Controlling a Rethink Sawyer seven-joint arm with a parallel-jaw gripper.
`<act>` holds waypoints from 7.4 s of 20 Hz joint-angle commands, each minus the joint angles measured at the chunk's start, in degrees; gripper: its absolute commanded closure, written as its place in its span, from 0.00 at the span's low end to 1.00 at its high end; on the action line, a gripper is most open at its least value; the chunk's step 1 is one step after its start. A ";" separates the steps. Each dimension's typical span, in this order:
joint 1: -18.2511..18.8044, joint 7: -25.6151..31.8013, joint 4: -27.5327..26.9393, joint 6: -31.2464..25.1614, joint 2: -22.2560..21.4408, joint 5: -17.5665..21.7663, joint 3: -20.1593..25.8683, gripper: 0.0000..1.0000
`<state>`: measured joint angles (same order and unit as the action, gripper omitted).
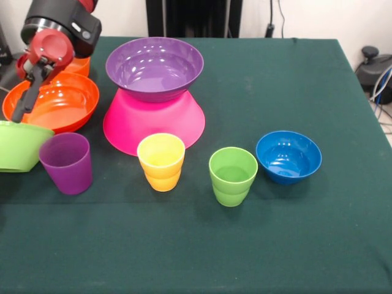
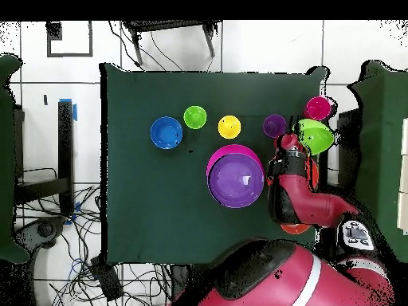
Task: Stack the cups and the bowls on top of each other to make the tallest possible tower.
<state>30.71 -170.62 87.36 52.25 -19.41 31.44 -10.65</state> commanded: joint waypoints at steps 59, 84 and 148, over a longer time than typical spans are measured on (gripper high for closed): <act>1.62 -2.19 0.94 2.37 7.15 4.20 2.79 0.00; 3.26 -3.87 -8.31 -1.06 9.41 8.07 3.26 0.00; -3.74 0.50 3.38 0.68 -3.19 3.11 -6.48 1.00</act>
<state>29.51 -170.62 87.75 56.89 -20.82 36.29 -19.20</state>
